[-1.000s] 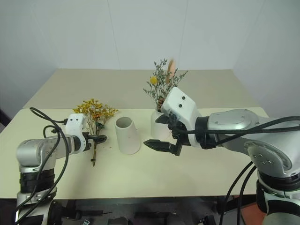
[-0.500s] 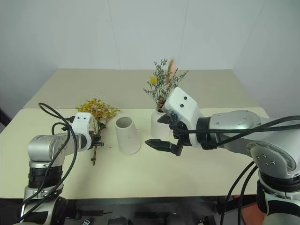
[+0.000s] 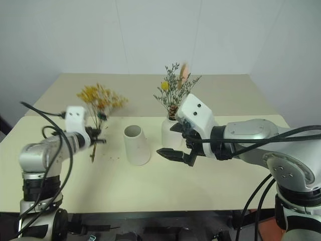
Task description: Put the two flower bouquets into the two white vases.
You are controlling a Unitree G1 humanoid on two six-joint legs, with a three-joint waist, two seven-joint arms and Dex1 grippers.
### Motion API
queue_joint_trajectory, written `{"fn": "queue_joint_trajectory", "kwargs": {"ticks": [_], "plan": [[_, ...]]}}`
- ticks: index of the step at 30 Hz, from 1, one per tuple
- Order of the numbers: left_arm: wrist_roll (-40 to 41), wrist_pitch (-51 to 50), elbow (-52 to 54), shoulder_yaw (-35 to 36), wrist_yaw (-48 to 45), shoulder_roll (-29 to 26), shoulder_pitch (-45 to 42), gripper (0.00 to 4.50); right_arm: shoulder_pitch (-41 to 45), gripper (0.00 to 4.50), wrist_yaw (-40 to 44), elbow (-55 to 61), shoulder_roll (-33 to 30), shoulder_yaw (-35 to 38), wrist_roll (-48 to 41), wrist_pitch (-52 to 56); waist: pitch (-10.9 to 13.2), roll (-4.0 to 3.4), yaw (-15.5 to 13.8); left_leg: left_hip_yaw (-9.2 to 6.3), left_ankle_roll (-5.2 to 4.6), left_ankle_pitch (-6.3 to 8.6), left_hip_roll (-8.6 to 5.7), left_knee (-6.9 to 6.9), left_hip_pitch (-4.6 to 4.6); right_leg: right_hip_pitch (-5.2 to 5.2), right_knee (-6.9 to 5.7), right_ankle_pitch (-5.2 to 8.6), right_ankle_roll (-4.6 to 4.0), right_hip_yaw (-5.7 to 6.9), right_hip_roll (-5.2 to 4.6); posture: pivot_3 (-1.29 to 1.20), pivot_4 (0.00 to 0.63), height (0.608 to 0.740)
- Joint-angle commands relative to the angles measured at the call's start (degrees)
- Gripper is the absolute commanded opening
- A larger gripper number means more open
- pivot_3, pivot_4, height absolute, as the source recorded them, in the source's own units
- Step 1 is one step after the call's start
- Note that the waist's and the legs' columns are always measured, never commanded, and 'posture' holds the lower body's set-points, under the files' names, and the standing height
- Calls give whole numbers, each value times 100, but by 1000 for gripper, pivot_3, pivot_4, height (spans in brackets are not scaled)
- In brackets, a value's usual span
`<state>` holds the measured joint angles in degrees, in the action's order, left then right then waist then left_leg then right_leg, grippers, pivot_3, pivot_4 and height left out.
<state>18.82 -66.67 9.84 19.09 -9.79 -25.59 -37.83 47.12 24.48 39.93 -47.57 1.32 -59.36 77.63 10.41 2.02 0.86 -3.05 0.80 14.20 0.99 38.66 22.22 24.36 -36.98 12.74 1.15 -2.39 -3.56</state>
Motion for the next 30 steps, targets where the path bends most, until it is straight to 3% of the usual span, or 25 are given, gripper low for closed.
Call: {"fn": "queue_joint_trajectory", "kwargs": {"ticks": [1, 5, 8, 13, 25, 30], "plan": [[560, 965, 294, 698, -635, -254, -321, 73, 17, 4500, -154, 83, 49, 164, 139, -213, 0, 0, 15, 1, 0, 0, 0, 0, 1, 1, 1, 0, 0, -1, 0, 0, 150, 740], [1348, 1470, -85, 1126, -1605, -510, -503, 73, 84, 4500, -318, 28, 204, 280, 91, -186, 0, 0, 10, 3, 0, 0, 0, -3, 0, 1, 4, 0, 0, -2, 0, 0, 150, 740], [1835, 2487, -538, 1376, -2400, -323, -607, 73, 72, 4500, -459, 38, 302, 355, 86, -172, 0, -1, -1, 3, 0, 0, 0, -2, -1, -1, 4, 0, 1, 0, 0, 0, 150, 740], [2690, 2686, -1505, 1337, -3628, -342, -984, 73, -88, 4500, -767, 174, 456, 390, 150, -167, 0, 0, -7, 1, 0, 0, 0, -1, 3, -3, 10, -1, 2, 5, 0, 0, 150, 740], [2798, 3063, -4700, 518, -6508, -234, -2540, 73, -562, 4500, -1508, 591, 937, 335, 445, -284, 0, 0, 23, 0, -2, 0, -1, -2, 10, 1, 14, -1, 3, 5, 2, 0, 150, 740], [2591, 3138, -5438, 230, -7361, -158, -2950, 73, -651, 4500, -1677, 701, 1030, 280, 565, -263, 0, 0, 56, 0, -3, 1, -1, -2, 8, 0, 12, 0, 4, 5, 3, 0, 150, 740]]}}
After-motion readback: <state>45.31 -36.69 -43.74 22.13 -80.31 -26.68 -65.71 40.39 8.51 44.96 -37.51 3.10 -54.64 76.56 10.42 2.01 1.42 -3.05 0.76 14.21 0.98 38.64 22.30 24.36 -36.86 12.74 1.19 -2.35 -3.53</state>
